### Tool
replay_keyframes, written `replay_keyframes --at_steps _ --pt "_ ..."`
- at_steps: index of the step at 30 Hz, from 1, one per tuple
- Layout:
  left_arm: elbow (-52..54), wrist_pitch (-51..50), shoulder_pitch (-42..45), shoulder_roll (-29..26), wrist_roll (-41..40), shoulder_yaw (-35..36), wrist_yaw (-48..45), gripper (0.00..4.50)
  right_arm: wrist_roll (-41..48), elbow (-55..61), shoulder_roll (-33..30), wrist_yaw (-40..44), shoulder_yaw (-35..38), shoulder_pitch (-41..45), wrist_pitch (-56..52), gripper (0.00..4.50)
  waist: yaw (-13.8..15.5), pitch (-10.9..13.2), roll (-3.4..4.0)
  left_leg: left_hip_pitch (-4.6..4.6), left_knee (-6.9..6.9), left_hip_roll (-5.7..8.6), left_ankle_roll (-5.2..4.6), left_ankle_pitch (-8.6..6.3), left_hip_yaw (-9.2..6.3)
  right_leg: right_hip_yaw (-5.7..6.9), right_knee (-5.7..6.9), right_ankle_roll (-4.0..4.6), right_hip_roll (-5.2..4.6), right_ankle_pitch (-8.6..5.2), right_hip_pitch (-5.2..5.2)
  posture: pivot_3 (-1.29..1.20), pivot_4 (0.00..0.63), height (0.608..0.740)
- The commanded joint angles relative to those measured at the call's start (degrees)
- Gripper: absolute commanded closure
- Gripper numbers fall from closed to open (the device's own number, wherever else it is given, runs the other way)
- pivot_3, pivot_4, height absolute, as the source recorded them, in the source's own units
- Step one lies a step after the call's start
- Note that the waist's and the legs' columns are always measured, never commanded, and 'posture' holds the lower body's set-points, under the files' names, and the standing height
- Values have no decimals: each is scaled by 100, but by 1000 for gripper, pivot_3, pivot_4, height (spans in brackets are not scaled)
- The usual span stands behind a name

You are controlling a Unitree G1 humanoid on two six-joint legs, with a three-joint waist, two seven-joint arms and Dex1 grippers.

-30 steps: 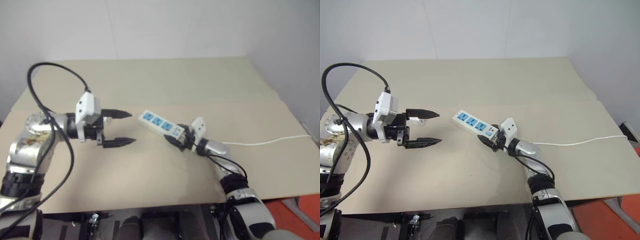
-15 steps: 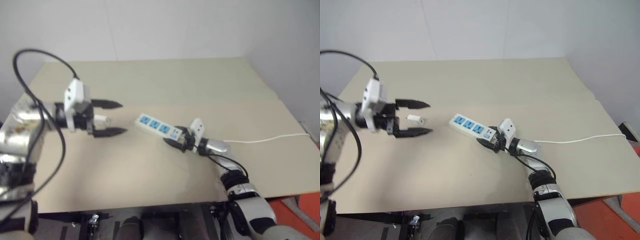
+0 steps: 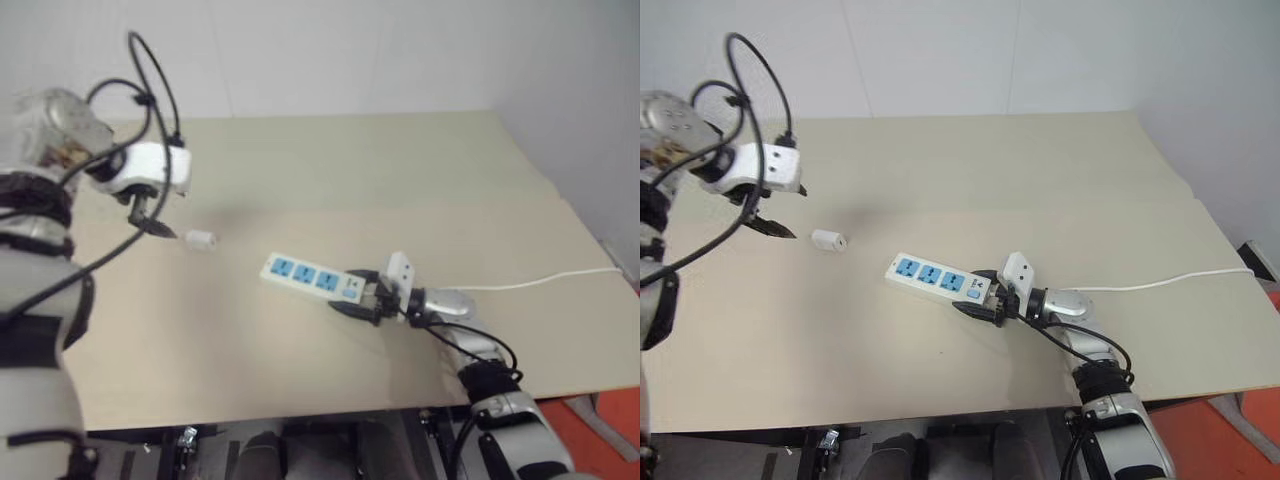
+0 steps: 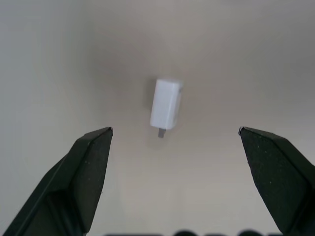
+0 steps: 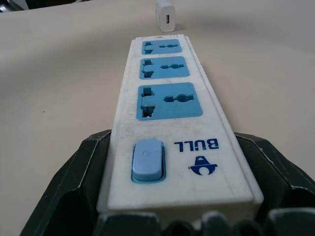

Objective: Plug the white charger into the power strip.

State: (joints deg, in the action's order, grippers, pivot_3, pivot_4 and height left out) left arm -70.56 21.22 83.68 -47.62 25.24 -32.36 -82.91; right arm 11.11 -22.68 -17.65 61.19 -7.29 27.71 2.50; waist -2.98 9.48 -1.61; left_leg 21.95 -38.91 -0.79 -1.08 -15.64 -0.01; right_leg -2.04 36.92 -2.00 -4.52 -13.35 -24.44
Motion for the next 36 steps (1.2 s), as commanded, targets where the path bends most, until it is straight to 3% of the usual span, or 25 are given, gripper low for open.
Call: replay_keyframes --at_steps 1,4,13,36 --pt "-380 73 195 208 528 -201 514 0 34 350 -60 -25 -56 -129 -179 1063 6 1 -1 5 0 -1 0 0 0 0 0 0 0 0 -6 0 150 740" --pt "-544 49 108 500 987 -436 1143 0 103 563 -63 -125 -22 -241 -301 1063 34 2 -4 13 -1 0 -3 -2 -2 1 -1 -1 0 0 -10 0 150 740" --pt "-752 -246 -67 1175 1209 -310 1740 0 247 1182 -30 -483 25 -594 -617 1063 47 3 -6 19 -4 0 -3 -2 -3 2 -1 -2 0 1 -13 0 150 740" --pt "-813 -568 -448 1593 1379 -284 1817 0 397 1936 -191 -858 95 -1098 -1007 1063 79 4 -6 17 -10 3 -3 -2 -5 3 5 -3 -1 2 -10 0 150 740"
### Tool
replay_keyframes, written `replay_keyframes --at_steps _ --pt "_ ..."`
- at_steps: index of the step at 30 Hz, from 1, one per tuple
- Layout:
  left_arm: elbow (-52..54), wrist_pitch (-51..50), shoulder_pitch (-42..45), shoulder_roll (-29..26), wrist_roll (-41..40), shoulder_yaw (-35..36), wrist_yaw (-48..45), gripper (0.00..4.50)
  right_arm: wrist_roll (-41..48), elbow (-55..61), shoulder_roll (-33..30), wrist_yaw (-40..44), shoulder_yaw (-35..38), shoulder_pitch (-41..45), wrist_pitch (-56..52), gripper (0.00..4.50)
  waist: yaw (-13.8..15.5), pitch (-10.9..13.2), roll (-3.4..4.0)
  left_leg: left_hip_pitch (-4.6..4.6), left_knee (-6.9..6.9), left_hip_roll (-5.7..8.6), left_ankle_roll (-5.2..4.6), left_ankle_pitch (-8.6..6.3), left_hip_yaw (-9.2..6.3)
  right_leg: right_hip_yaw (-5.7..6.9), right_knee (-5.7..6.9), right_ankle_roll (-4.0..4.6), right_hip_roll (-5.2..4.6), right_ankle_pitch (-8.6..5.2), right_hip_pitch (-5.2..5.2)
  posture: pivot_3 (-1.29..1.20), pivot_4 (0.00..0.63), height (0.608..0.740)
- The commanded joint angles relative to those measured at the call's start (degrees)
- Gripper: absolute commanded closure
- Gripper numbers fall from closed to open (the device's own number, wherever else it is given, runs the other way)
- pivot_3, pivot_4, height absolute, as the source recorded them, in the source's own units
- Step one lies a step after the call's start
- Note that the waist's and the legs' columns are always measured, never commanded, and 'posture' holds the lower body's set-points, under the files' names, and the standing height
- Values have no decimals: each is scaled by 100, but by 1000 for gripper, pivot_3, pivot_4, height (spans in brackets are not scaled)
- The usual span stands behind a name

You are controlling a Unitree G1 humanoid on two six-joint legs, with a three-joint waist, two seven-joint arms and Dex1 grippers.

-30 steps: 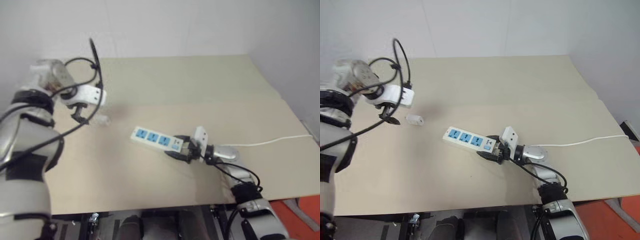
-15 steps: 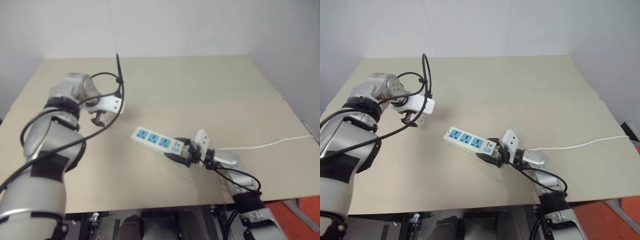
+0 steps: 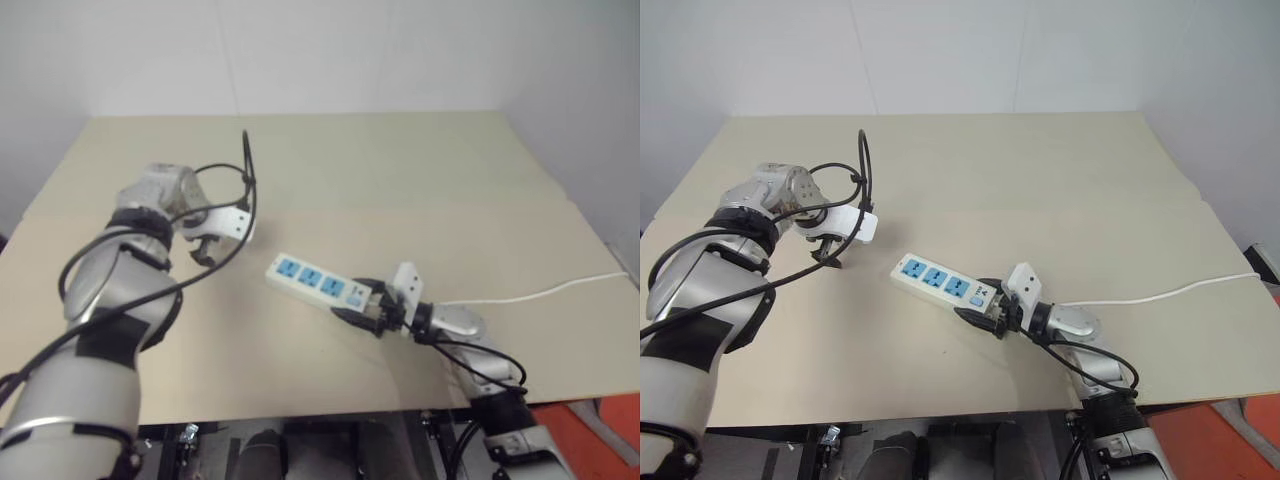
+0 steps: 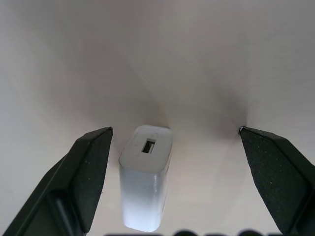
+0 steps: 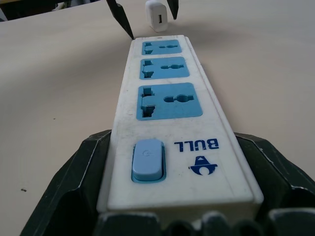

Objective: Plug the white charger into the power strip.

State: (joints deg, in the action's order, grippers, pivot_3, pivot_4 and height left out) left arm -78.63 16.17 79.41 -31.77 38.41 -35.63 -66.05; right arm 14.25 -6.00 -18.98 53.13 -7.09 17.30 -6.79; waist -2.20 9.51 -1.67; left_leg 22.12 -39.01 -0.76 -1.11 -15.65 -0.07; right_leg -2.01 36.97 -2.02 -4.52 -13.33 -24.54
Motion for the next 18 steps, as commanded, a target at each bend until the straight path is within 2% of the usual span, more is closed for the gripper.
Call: replay_keyframes --at_steps 1,16,18 --pt "-11 -88 -20 6 63 46 143 0 98 299 -65 -69 74 -81 -98 1063 2 0 0 0 0 0 0 0 0 0 1 0 0 0 0 0 150 740" --pt "-45 -255 -4 -73 129 7 267 0 163 552 -131 -199 92 -264 -232 1063 4 0 0 0 -7 1 0 0 0 0 6 0 0 0 1 0 150 740" --pt "-49 -253 -6 -91 149 7 242 395 178 600 -144 -214 100 -309 -250 1063 4 0 0 0 -7 1 0 0 0 0 6 0 0 0 1 0 150 740"
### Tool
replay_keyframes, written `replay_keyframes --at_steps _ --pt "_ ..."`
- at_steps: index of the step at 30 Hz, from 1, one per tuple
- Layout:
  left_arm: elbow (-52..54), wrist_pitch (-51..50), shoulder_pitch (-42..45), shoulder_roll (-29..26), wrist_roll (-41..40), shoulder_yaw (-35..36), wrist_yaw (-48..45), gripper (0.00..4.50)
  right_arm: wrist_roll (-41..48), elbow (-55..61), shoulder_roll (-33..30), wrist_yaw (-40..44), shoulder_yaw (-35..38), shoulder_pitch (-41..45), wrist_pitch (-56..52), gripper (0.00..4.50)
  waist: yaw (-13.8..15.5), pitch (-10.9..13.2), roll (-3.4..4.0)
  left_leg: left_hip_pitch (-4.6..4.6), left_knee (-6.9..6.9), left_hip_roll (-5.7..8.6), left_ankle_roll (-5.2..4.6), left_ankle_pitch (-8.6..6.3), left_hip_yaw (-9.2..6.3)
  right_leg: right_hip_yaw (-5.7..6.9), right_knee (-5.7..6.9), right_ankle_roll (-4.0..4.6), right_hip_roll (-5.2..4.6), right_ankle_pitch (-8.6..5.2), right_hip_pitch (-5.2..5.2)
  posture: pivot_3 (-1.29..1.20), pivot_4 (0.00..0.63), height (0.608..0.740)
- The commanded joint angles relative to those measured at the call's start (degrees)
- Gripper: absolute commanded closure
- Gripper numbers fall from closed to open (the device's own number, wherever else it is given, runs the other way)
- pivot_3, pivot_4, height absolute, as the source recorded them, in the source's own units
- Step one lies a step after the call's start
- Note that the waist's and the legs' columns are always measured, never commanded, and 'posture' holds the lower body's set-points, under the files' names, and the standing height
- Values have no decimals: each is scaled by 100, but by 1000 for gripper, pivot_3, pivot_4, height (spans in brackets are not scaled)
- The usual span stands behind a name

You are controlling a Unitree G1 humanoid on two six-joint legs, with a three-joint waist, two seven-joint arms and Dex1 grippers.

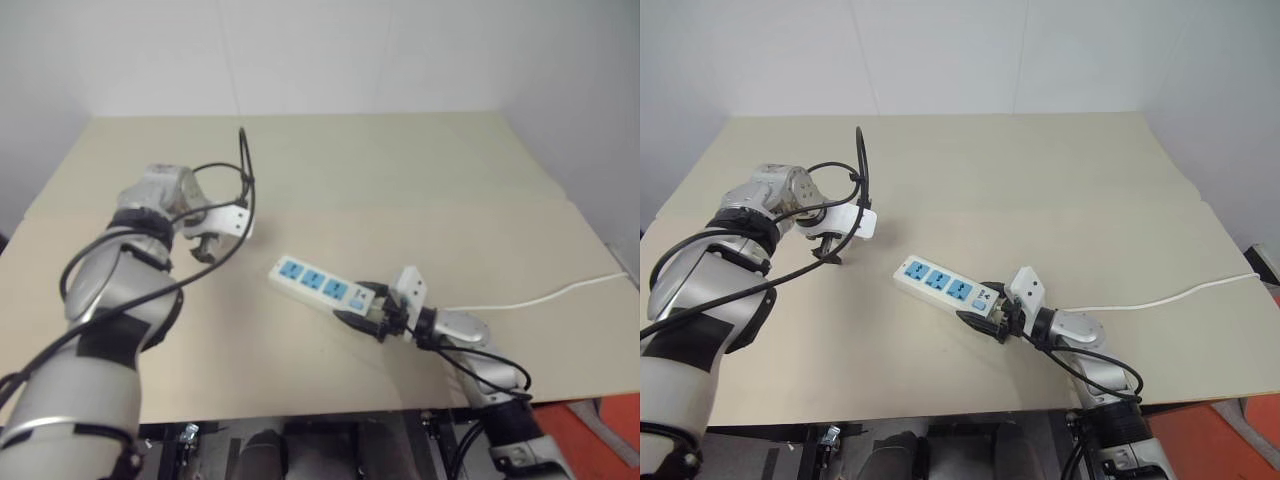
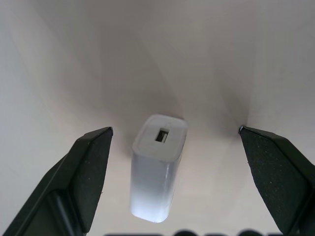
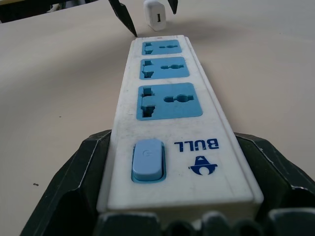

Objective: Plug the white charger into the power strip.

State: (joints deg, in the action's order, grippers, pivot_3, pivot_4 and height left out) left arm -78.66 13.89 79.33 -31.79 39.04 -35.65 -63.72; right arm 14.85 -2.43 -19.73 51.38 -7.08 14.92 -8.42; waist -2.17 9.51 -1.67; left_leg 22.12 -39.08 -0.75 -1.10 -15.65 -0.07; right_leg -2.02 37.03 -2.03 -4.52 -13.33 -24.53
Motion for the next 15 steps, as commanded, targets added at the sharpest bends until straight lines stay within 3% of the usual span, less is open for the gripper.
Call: replay_keyframes --at_steps 1,10,15 --pt "-47 -14 -1 -110 111 -3 5 573 121 268 -72 -53 98 -95 -99 1063 0 0 0 0 0 0 0 0 0 0 0 0 0 0 0 0 150 740" --pt "-61 11 -51 -216 200 28 3 3367 169 418 -91 -122 121 -205 -181 1063 7 0 0 2 -1 0 0 0 -2 1 -1 0 0 0 0 0 150 740" --pt "-54 38 -37 -268 159 81 68 3506 218 461 -124 -147 117 -233 -207 1063 11 0 0 3 -3 0 0 0 -2 1 0 0 0 0 0 0 150 740"
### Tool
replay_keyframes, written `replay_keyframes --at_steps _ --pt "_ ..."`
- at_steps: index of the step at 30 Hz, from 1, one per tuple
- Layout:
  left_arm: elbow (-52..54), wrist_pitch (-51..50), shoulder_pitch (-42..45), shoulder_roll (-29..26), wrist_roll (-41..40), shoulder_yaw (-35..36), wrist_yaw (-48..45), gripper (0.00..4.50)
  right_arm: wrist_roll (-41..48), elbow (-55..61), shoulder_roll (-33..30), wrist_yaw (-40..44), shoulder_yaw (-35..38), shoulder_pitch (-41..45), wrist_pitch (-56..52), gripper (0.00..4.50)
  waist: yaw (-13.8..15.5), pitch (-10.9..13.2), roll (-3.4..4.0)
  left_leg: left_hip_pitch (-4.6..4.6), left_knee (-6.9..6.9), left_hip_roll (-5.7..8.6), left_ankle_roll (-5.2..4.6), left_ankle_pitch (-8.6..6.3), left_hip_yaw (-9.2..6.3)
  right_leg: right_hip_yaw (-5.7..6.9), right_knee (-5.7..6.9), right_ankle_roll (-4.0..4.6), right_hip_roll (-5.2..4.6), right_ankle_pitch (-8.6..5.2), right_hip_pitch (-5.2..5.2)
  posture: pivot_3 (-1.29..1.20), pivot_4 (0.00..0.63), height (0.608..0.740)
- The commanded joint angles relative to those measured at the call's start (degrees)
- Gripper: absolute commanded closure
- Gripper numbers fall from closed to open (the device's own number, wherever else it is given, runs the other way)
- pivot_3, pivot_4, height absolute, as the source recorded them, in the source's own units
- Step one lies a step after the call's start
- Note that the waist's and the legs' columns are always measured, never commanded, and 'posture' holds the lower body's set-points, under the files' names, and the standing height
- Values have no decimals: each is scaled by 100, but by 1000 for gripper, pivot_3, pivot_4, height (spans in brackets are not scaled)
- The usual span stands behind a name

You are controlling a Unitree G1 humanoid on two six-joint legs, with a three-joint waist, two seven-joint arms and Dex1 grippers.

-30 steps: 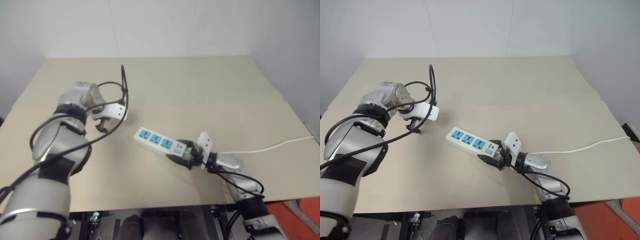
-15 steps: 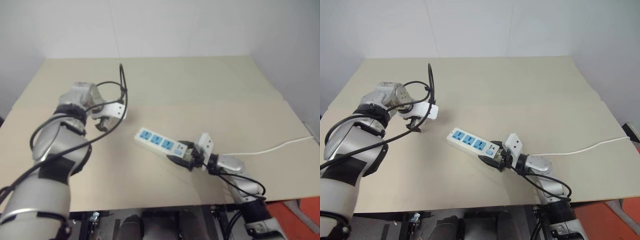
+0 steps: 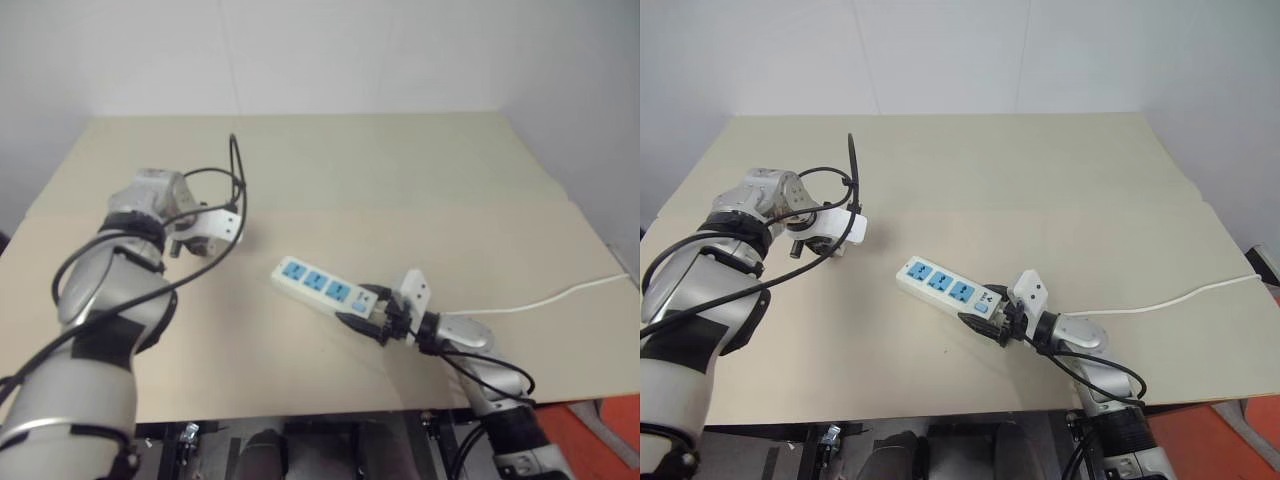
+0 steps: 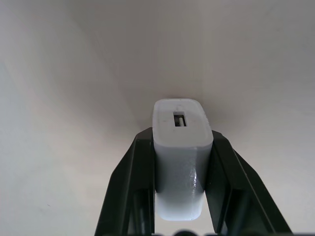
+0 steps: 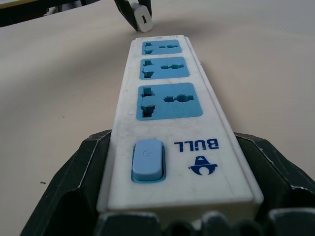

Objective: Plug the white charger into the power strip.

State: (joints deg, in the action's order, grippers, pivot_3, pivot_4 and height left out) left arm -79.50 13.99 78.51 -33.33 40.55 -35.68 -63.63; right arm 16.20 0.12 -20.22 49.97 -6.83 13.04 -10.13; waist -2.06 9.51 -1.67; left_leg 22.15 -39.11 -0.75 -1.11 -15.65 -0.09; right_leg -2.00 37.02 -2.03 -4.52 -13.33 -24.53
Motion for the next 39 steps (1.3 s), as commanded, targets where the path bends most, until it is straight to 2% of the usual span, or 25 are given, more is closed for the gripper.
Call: replay_keyframes --at_steps 1,7,12,15,18,20,23,28,31,35,39 --pt "35 48 85 -134 -17 111 23 3506 85 202 -85 -9 90 -47 -35 1063 0 0 0 0 0 0 0 0 0 0 0 0 0 0 0 0 150 740" --pt "130 401 507 -247 -590 723 -754 3506 105 165 -161 68 37 -17 -55 1063 -1 2 -3 3 -1 0 0 0 -1 2 -1 0 0 0 0 0 150 740" --pt "445 464 747 -97 -2352 2279 -2395 3506 39 -7 -234 280 -123 134 41 1063 6 3 -6 10 -11 -1 0 0 -4 6 -2 0 0 0 0 0 150 740" --pt "866 92 531 142 -3494 3019 -2866 3506 15 -119 -240 449 -219 277 83 1063 -12 3 -6 5 -13 -1 0 0 -3 5 0 0 -1 0 5 0 150 740" --pt "2243 -326 -322 348 -5171 3260 -2887 3506 1 -296 -248 788 -415 517 134 1063 -82 1 -1 -5 -17 -4 -1 -1 -2 -4 9 0 0 0 8 0 150 740" --pt "3276 -857 -933 436 -5804 3343 -2887 3506 6 -445 -207 975 -516 671 152 1063 -136 0 0 -15 -17 -8 -4 -3 -9 -21 17 0 5 1 10 0 150 740" --pt "4852 -1365 -2104 934 -6471 3709 -2509 3506 99 -812 -90 1371 -660 957 107 1063 -191 0 1 -17 -18 -8 -4 -2 -26 -30 22 1 9 1 7 0 150 740" --pt "6891 -2141 -3724 1601 -6740 3478 -1319 3506 84 -1193 -65 2091 -920 1236 144 1063 -182 -1 2 -20 -27 -8 -4 -3 -45 -41 25 -3 8 7 6 0 150 740" --pt "7578 -2557 -4173 1722 -6900 3360 -995 3506 34 -1275 -86 2315 -984 1270 246 1063 -172 -1 2 -22 -29 -6 -4 -3 -46 -41 27 -2 9 7 7 0 150 740" --pt "8080 -3012 -4480 1671 -7115 3286 -784 3506 -65 -1412 -151 2563 -1083 1305 334 1063 -168 -1 2 -34 -50 -6 -3 -3 -47 -42 17 -1 9 8 19 0 150 740" --pt "8396 -3775 -4575 1221 -7368 3249 -859 3506 -43 -1387 -275 2784 -1091 1262 315 1063 -178 -2 3 -73 -50 -6 -2 -4 -45 -48 19 3 13 10 50 0 150 740"
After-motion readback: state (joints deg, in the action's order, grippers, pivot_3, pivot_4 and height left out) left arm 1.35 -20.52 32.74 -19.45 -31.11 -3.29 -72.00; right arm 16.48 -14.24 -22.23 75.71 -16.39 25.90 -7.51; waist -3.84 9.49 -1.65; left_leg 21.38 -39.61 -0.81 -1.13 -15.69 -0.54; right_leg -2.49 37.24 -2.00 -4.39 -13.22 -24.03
